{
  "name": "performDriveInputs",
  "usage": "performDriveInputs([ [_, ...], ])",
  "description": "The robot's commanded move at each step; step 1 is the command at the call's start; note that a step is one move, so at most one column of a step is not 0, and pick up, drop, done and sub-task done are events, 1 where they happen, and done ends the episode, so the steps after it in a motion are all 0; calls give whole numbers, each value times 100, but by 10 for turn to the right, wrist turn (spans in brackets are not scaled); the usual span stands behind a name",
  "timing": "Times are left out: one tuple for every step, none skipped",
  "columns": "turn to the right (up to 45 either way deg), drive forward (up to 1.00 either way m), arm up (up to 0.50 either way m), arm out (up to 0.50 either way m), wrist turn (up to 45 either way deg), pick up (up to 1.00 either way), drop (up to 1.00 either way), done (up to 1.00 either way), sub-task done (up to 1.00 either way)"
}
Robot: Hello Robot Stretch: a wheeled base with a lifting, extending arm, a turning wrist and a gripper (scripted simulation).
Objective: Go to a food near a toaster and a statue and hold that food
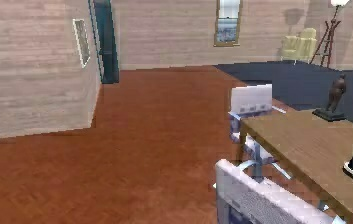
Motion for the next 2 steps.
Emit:
performDriveInputs([
  [-450, 0, 0, 0, 0, 0, 0, 0, 0],
  [-90, 0, 0, 0, 0, 0, 0, 0, 0],
])
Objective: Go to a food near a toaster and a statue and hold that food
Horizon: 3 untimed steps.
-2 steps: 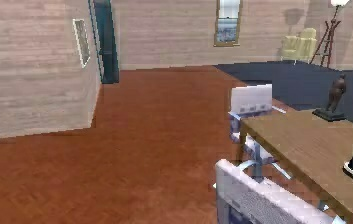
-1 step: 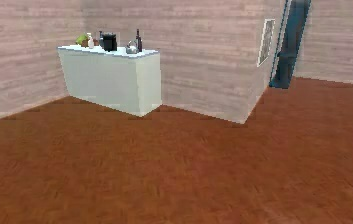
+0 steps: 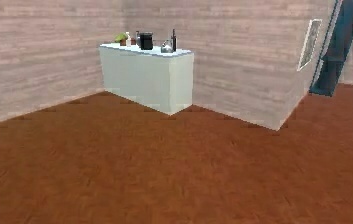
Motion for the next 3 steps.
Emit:
performDriveInputs([
  [0, 20, 0, 0, 0, 0, 0, 0, 0],
  [360, 0, 0, 0, 0, 0, 0, 0, 0],
  [0, 100, 0, 0, 0, 0, 0, 0, 0],
])
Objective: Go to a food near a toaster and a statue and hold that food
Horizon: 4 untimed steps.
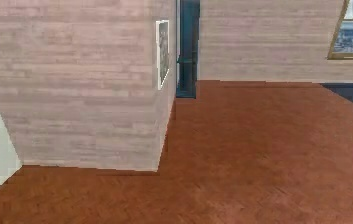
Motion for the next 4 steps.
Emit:
performDriveInputs([
  [420, 0, 0, 0, 0, 0, 0, 0, 0],
  [0, 50, 0, 0, 0, 0, 0, 0, 0],
  [450, 0, 0, 0, 0, 0, 0, 0, 0],
  [450, 0, 0, 0, 0, 0, 0, 0, 0],
])
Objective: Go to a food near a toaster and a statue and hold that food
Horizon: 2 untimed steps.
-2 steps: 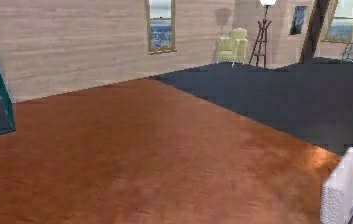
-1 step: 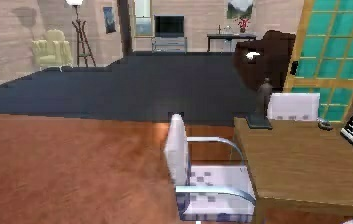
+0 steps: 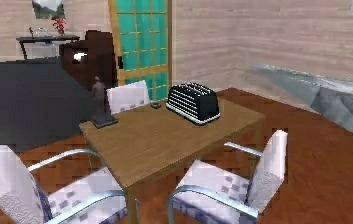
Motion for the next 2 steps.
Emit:
performDriveInputs([
  [450, 0, 0, 0, 0, 0, 0, 0, 0],
  [390, 0, 0, 0, 0, 0, 0, 0, 0],
])
